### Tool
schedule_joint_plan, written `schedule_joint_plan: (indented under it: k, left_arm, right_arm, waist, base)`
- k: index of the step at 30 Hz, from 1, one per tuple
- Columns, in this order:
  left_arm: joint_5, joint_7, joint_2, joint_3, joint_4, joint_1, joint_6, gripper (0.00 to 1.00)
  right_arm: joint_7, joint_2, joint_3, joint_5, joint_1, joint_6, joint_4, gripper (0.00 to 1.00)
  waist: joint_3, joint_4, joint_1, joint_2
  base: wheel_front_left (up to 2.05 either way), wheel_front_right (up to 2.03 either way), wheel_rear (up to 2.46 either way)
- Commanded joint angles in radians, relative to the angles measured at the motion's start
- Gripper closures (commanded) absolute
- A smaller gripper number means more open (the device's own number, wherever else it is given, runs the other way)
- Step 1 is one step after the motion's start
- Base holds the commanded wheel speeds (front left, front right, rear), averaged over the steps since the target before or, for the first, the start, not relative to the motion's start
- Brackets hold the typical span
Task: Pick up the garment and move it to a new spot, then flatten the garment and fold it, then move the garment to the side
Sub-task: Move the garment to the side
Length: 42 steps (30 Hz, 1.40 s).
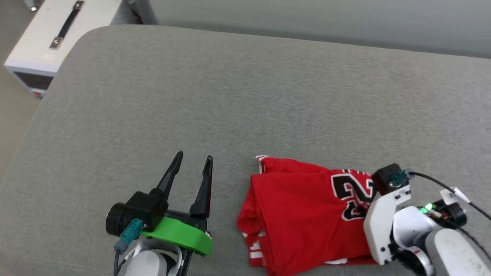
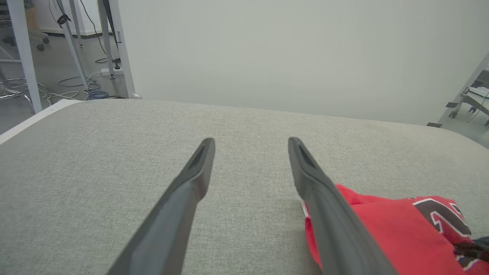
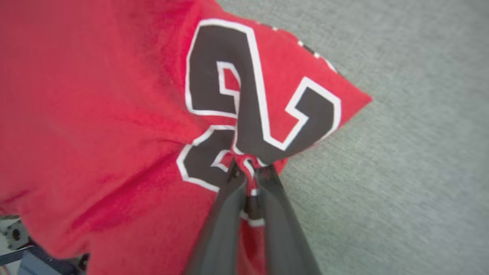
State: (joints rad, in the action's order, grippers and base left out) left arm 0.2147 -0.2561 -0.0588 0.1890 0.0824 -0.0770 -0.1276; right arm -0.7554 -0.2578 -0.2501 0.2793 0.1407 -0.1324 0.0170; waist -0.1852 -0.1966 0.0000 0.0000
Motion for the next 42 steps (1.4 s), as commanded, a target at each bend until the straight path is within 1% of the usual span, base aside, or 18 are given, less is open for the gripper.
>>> schedule_joint_plan:
  k: [1, 7, 9, 11, 13, 17, 21, 25, 30, 35, 42]
  left_arm:
    - [-0.003, -0.006, 0.004, 0.004, -0.002, 0.000, -0.003, 0.00]
    - [-0.004, -0.006, 0.005, 0.040, -0.002, -0.008, -0.003, 0.00]
    - [-0.004, -0.006, 0.005, 0.055, -0.001, -0.017, -0.003, 0.00]
    - [-0.007, -0.006, 0.005, 0.075, -0.002, -0.030, -0.003, 0.00]
    - [-0.014, -0.006, 0.004, 0.095, 0.000, -0.044, -0.003, 0.00]
    - [-0.027, -0.006, -0.007, 0.135, -0.009, -0.077, -0.003, 0.00]
    - [-0.042, -0.006, -0.033, 0.180, -0.014, -0.123, -0.003, 0.00]
    - [-0.054, -0.006, -0.061, 0.212, -0.023, -0.178, -0.003, 0.00]
    - [-0.070, -0.006, -0.083, 0.234, -0.057, -0.243, -0.003, 0.00]
    - [-0.084, -0.006, -0.105, 0.253, -0.093, -0.306, -0.003, 0.00]
    - [-0.092, -0.006, -0.108, 0.262, -0.139, -0.358, -0.003, 0.00]
  right_arm:
    - [0.025, -0.049, -0.011, -0.018, 0.028, 0.002, -0.012, 1.00]
    - [0.117, -0.229, -0.116, -0.065, 0.096, 0.002, -0.077, 1.00]
    - [0.140, -0.286, -0.137, -0.075, 0.112, 0.002, -0.082, 1.00]
    - [0.167, -0.363, -0.160, -0.092, 0.131, 0.002, -0.080, 1.00]
    - [0.192, -0.416, -0.165, -0.093, 0.147, 0.002, -0.073, 1.00]
    - [0.245, -0.500, -0.153, -0.095, 0.182, 0.002, -0.037, 1.00]
    - [0.315, -0.560, -0.126, -0.102, 0.226, 0.002, 0.043, 1.00]
    - [0.384, -0.576, -0.079, -0.128, 0.282, 0.002, 0.129, 1.00]
    - [0.463, -0.553, 0.014, -0.160, 0.360, 0.002, 0.249, 1.00]
    - [0.526, -0.534, 0.092, -0.206, 0.434, 0.002, 0.365, 1.00]
    - [0.571, -0.516, 0.189, -0.272, 0.514, 0.002, 0.492, 1.00]
  waist:
    - [0.014, 0.065, 0.0000, 0.0000]
    - [-0.017, 0.200, 0.0000, 0.0000]
    - [-0.031, 0.236, 0.0000, 0.0000]
    - [-0.053, 0.280, 0.0000, 0.0000]
    - [-0.076, 0.316, 0.0000, 0.0000]
    - [-0.132, 0.383, 0.0000, 0.0000]
    - [-0.203, 0.436, 0.0000, 0.0000]
    - [-0.274, 0.476, 0.0000, 0.0000]
    - [-0.350, 0.499, 0.0000, 0.0000]
    - [-0.410, 0.493, 0.0000, 0.0000]
    - [-0.462, 0.462, 0.0000, 0.0000]
  base:
    - [0.00, 0.00, 0.00]
    - [0.00, 0.00, 0.00]
    - [0.00, 0.00, 0.00]
    - [0.00, 0.00, 0.00]
    - [0.00, 0.00, 0.00]
    - [0.00, 0.00, 0.00]
    - [0.00, 0.00, 0.00]
    - [0.00, 0.00, 0.00]
    - [0.00, 0.00, 0.00]
    - [0.00, 0.00, 0.00]
    - [0.00, 0.00, 0.00]
